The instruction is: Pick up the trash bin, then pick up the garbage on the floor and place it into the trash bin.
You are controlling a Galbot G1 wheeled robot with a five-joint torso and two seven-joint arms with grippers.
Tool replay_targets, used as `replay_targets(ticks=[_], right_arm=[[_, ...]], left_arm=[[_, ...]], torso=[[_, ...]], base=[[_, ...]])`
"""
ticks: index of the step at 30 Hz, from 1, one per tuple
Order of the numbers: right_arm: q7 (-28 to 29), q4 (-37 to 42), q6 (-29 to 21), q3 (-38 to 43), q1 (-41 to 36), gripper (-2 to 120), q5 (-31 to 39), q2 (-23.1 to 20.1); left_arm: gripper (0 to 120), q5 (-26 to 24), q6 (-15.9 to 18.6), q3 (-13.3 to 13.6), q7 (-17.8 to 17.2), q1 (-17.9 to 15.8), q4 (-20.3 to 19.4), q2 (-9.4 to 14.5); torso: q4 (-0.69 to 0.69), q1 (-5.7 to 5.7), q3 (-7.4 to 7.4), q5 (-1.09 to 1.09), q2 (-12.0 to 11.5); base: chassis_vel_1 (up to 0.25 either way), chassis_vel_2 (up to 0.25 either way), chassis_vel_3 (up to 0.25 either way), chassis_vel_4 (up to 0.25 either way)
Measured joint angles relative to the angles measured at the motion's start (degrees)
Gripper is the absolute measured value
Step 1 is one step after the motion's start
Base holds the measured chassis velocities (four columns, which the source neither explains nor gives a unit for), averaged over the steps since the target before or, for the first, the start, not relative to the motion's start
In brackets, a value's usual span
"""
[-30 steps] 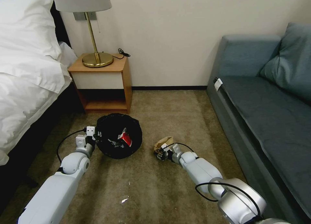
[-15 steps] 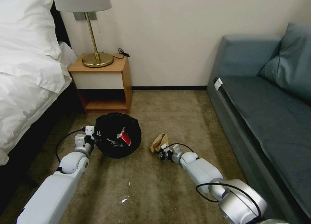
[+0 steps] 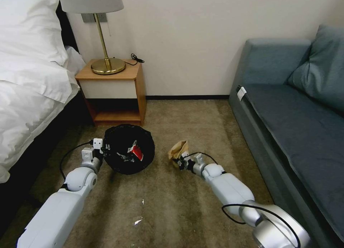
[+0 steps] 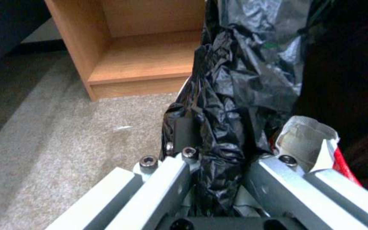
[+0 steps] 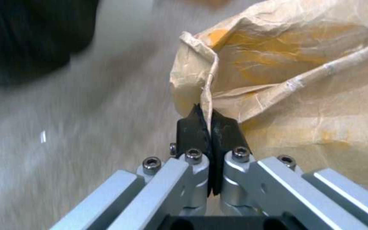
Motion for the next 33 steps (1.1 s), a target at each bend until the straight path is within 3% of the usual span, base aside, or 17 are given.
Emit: replay_targets(ticks=[2, 12, 15, 17, 26, 33], right_arm=[[0.0, 6.3, -0.2, 2.1, -0.5, 0, 0.5, -2.0], [-1.1, 18.6, -1.6, 3.1, 0.6, 0, 4.8, -5.3], [-2.3, 24.6, -4.3, 1.6, 0.9, 0, 9.2, -6.7], [-3.6, 31.9, -7.8, -1.3, 1.3, 0, 16.9, -8.2], [-4.7, 43.0, -15.0, -8.5, 1.7, 0, 34.0, -6.9], [-4.8, 42.2, -16.2, -13.0, 0.8, 0, 36.7, -3.2]], left_arm=[[0, 0.0, 0.0, 0.2, 0.0, -0.6, 0.9, -0.6], [0, 0.0, 0.1, -0.5, -0.6, -0.6, 1.3, -1.1], [0, -0.4, 0.3, -0.8, -1.0, -1.0, 1.3, -1.0], [0, -1.4, 0.6, -1.4, -1.6, -1.6, 1.3, -1.1], [0, -2.4, 0.9, -0.7, -2.9, -3.4, 1.4, -1.9], [0, -3.2, 1.1, -0.4, -3.3, -3.9, 1.1, -1.7]], torso=[[0.00, 0.00, 0.00, 0.00, 0.0], [0.00, 0.00, 0.00, -0.01, 0.0], [0.02, 0.00, 0.00, 0.00, 0.0], [0.00, 0.00, 0.00, 0.00, 0.0], [0.00, 0.00, 0.00, -0.02, 0.0], [0.02, 0.00, 0.00, -0.02, 0.0]], base=[[0.000, 0.000, 0.000, 0.000], [0.000, 0.000, 0.000, 0.000], [0.000, 0.000, 0.000, 0.000], [0.000, 0.000, 0.000, 0.000], [0.000, 0.000, 0.000, 0.000], [0.000, 0.000, 0.000, 0.000]])
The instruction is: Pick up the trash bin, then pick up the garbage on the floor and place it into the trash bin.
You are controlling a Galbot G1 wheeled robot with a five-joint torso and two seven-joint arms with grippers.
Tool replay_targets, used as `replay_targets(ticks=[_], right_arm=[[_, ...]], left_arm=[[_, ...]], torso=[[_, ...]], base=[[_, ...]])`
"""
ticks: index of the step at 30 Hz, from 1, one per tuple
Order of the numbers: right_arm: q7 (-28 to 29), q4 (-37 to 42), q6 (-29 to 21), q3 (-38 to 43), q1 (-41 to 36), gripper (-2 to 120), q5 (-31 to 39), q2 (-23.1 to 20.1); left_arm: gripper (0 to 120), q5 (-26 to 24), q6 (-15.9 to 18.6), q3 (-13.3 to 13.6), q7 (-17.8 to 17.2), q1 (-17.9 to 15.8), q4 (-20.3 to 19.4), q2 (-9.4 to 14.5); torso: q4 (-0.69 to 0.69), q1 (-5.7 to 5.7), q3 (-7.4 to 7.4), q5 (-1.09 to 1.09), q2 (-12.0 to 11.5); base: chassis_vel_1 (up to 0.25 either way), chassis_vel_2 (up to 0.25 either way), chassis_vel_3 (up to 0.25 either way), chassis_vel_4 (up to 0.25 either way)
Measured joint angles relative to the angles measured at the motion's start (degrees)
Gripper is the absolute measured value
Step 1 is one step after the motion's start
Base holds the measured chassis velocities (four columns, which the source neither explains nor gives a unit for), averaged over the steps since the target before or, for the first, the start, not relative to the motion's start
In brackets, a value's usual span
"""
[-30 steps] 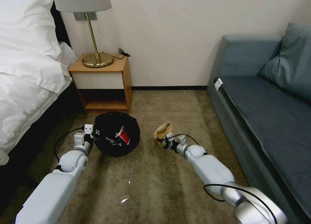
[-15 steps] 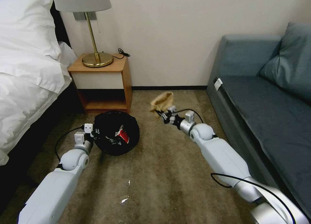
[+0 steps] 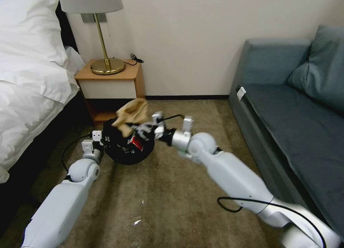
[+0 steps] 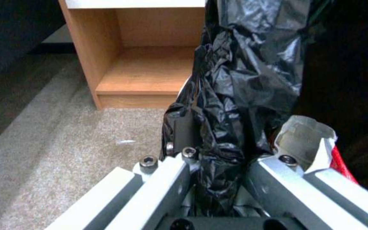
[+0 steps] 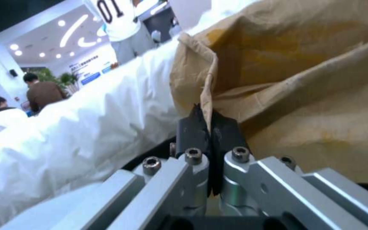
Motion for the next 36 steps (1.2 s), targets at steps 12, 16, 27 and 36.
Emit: replay_targets(ticks=[12, 16, 27, 36], right_arm=[[-0.6, -15.0, 6.1, -3.7, 0.8, 0, -5.1, 6.5], [0.7, -18.0, 7.8, -3.9, 1.5, 0, -5.2, 7.0], [5.9, -20.6, 11.0, -3.9, 1.0, 24, -9.0, 8.5], [6.0, -18.2, 11.9, -3.5, -0.1, 57, -11.6, 7.3]], left_arm=[[0, -1.3, 0.4, -0.9, -1.2, 1.5, -2.5, 0.9], [0, -1.6, 0.6, -1.3, -1.9, 2.4, -3.3, 1.1], [0, -2.7, 1.3, -2.3, -3.8, 4.6, -5.8, 1.3], [0, -2.7, 1.6, -3.6, -4.6, 6.3, -6.5, 1.2]], torso=[[-0.01, 0.00, 0.00, 0.01, 0.0], [-0.01, 0.00, 0.00, 0.00, 0.0], [-0.01, 0.00, 0.00, 0.01, 0.0], [-0.01, 0.00, 0.00, 0.02, 0.0]], base=[[0.000, 0.000, 0.000, 0.000], [0.000, 0.000, 0.000, 0.000], [0.000, 0.000, 0.000, 0.000], [0.000, 0.000, 0.000, 0.000]])
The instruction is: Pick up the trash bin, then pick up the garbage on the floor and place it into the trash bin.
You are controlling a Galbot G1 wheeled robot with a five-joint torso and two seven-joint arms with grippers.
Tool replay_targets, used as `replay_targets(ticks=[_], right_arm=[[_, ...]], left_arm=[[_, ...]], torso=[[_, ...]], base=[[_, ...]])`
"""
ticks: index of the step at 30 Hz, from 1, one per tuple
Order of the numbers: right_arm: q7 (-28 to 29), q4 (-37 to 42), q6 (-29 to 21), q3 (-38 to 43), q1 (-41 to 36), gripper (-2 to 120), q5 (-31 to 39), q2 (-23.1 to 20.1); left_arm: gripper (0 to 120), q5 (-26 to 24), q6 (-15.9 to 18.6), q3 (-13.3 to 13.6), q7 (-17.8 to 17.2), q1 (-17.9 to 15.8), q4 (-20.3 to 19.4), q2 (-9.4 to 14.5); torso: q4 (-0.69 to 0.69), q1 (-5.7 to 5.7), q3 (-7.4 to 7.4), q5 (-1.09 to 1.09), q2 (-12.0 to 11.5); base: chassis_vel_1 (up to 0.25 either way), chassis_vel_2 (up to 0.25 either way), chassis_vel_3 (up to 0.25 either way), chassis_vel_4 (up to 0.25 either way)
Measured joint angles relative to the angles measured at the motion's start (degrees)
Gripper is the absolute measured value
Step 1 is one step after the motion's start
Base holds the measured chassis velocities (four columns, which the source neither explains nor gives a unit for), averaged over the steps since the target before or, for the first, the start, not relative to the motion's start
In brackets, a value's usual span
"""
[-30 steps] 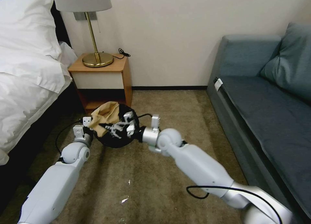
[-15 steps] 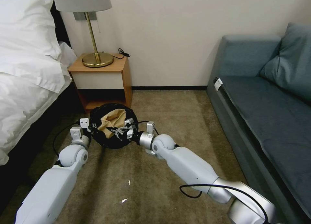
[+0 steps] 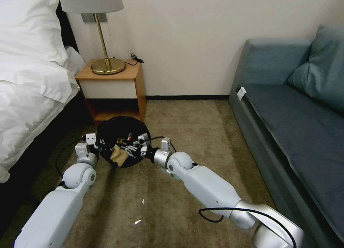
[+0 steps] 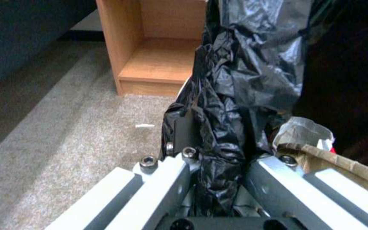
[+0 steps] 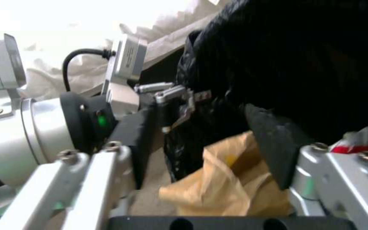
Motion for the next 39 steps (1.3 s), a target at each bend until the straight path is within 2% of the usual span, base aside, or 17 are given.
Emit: replay_targets(ticks=[3, 5, 6, 9, 11, 14, 16, 17, 20, 22, 23, 25, 26, 28, 31, 33, 39], right_arm=[[1.0, 1.0, 0.4, 0.9, -0.3, 69, -0.8, -0.1], [2.1, 3.0, 0.7, 3.7, -0.7, 79, -0.9, 0.3], [2.1, 3.0, 0.7, 3.7, -0.7, 79, -0.9, 0.3], [2.5, 4.2, 0.7, 6.5, -0.7, 87, -0.9, 0.7], [3.1, 5.4, 0.7, 10.1, -0.1, 98, -0.7, 0.9], [3.6, 6.3, 0.5, 12.2, 0.2, 99, -0.2, 0.7], [3.8, 7.1, 0.1, 15.5, 0.6, 100, 0.0, 0.0], [3.8, 7.1, 0.1, 15.5, 0.6, 100, 0.0, 0.0], [3.8, 7.7, -0.2, 17.5, 0.1, 100, 0.1, -0.8], [3.6, 8.6, -0.3, 18.6, -1.7, 100, -0.1, -1.8], [3.6, 8.6, -0.3, 18.6, -1.7, 100, -0.1, -1.8], [3.2, 9.2, -0.3, 19.6, -3.5, 100, -0.9, -2.6], [3.2, 9.2, -0.3, 19.6, -3.5, 100, -0.9, -2.6], [2.9, 9.7, -0.3, 20.8, -4.8, 100, -1.5, -3.0], [2.8, 10.1, -0.5, 21.4, -5.3, 100, -1.9, -3.2], [2.8, 10.8, -0.8, 22.5, -6.1, 100, -2.2, -3.3], [3.1, 11.5, -1.1, 23.5, -7.1, 100, -2.9, -3.1]], left_arm=[[0, -0.2, 0.7, -0.3, -0.8, 0.1, -0.3, -0.4], [0, -2.5, 2.3, -1.1, -3.2, -0.4, -0.4, -1.1], [0, -2.5, 2.3, -1.1, -3.2, -0.4, -0.4, -1.1], [0, -5.4, 3.6, -1.9, -5.3, -1.3, -0.3, -2.2], [0, -9.5, 4.9, -2.9, -7.6, -3.1, 0.2, -4.0], [0, -12.5, 5.9, -3.4, -9.0, -4.6, 0.6, -5.3], [0, -17.8, 8.7, -4.7, -12.3, -7.6, 1.7, -8.0], [0, -17.8, 8.7, -4.7, -12.3, -7.6, 1.7, -8.0], [0, -20.7, 11.4, -5.4, -15.8, -9.7, 3.0, -10.5], [0, -23.8, 14.7, -6.2, -20.7, -11.7, 4.2, -12.7], [0, -23.8, 14.7, -6.2, -20.7, -11.7, 4.2, -12.7], [0, -29.8, 19.0, -7.0, -28.7, -13.7, 4.6, -14.5], [0, -29.8, 19.0, -7.0, -28.7, -13.7, 4.6, -14.5], [0, -33.9, 20.5, -7.6, -33.7, -15.0, 4.8, -15.3], [0, -35.9, 20.5, -8.5, -35.1, -15.8, 5.0, -15.7], [0, -37.9, 20.4, -10.4, -37.0, -17.2, 6.2, -16.7], [0, -38.1, 20.6, -12.3, -38.5, -17.0, 8.5, -15.6]], torso=[[0.00, 0.00, 0.00, 0.00, 0.0], [0.00, 0.00, 0.00, 0.00, 0.0], [0.00, 0.00, 0.00, 0.00, 0.0], [0.02, 0.00, 0.00, 0.01, 0.0], [0.00, 0.00, 0.00, 0.01, 0.0], [-0.01, 0.00, 0.00, 0.01, 0.0], [-0.01, 0.00, 0.00, 0.02, 0.0], [-0.01, 0.00, 0.00, 0.02, 0.0], [-0.01, 0.00, 0.00, 0.01, 0.0], [-0.02, 0.00, 0.01, 0.02, 0.0], [-0.02, 0.00, 0.01, 0.02, 0.0], [-0.01, 0.00, 0.01, 0.02, 0.0], [-0.01, 0.00, 0.01, 0.02, 0.0], [-0.02, 0.00, 0.01, 0.01, 0.0], [0.00, 0.00, 0.01, 0.02, 0.0], [-0.01, 0.00, 0.00, 0.02, 0.0], [0.00, 0.00, 0.00, 0.01, 0.0]], base=[[0.000, 0.000, 0.000, 0.000], [0.000, 0.000, 0.000, 0.000], [0.000, 0.000, 0.000, 0.000], [0.000, 0.000, 0.000, 0.000], [0.000, 0.000, 0.000, 0.000], [0.000, 0.000, 0.000, 0.000], [0.000, 0.000, 0.000, 0.000], [0.000, 0.000, 0.000, 0.000], [0.000, 0.000, 0.000, 0.000], [0.000, 0.000, 0.000, 0.000], [0.000, 0.000, 0.000, 0.000], [0.000, 0.000, 0.000, 0.000], [0.000, 0.000, 0.000, 0.000], [0.000, 0.000, 0.000, 0.000], [0.000, 0.000, 0.000, 0.000], [0.000, 0.000, 0.000, 0.000], [0.000, 0.000, 0.000, 0.000]])
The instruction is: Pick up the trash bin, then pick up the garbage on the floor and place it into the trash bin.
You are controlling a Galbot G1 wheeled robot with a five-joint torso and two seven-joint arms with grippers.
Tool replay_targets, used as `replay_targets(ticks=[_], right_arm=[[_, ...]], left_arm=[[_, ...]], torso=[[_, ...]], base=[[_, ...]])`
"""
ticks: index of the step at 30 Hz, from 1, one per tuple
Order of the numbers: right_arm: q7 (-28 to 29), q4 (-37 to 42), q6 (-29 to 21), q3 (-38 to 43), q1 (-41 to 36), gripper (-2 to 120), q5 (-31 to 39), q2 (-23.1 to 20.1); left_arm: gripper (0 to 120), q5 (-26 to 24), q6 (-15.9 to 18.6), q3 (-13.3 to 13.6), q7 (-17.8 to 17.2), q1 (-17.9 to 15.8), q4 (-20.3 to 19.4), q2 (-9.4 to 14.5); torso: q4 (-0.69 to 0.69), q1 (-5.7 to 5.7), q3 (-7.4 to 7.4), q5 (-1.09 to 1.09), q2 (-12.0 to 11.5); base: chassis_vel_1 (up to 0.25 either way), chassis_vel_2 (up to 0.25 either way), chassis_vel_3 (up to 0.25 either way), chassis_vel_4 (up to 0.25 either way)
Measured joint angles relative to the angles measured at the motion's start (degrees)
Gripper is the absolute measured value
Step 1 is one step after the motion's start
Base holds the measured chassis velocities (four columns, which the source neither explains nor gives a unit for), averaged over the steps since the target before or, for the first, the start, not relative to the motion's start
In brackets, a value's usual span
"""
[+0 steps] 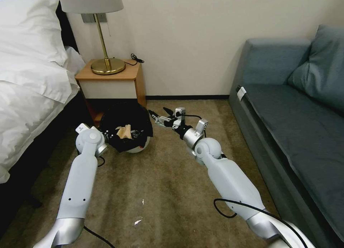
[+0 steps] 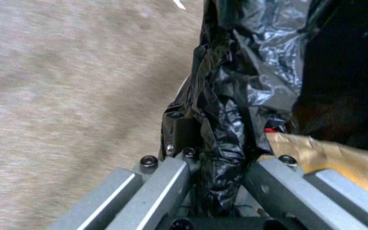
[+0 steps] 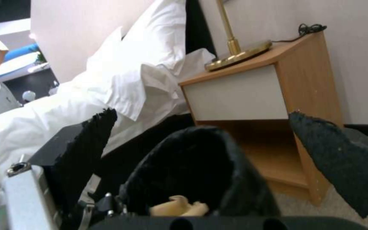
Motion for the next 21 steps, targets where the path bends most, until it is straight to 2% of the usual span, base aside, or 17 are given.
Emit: replay_targets(ticks=[4, 17, 21], right_arm=[[0.0, -0.1, -0.1, 0.2, -0.5, 100, -0.7, 0.5], [-0.2, -1.1, 0.0, -0.5, -0.8, 100, -1.2, 1.6], [-0.4, -1.5, 0.2, -0.6, -0.8, 100, -1.2, 1.4]], left_arm=[[0, 0.5, 0.8, -1.2, -0.1, 1.0, 2.2, 1.5], [0, 2.1, 1.4, -2.3, 2.4, 1.1, 5.7, 1.5], [16, 2.2, 1.7, -2.5, 2.7, 1.7, 5.0, 1.7]], torso=[[0.02, 0.00, 0.00, -0.02, 0.0], [0.00, 0.00, 0.00, -0.01, 0.0], [-0.01, 0.00, 0.00, 0.00, 0.0]], base=[[0.000, 0.000, 0.000, 0.000], [0.000, 0.000, 0.000, 0.000], [0.000, 0.000, 0.000, 0.000]])
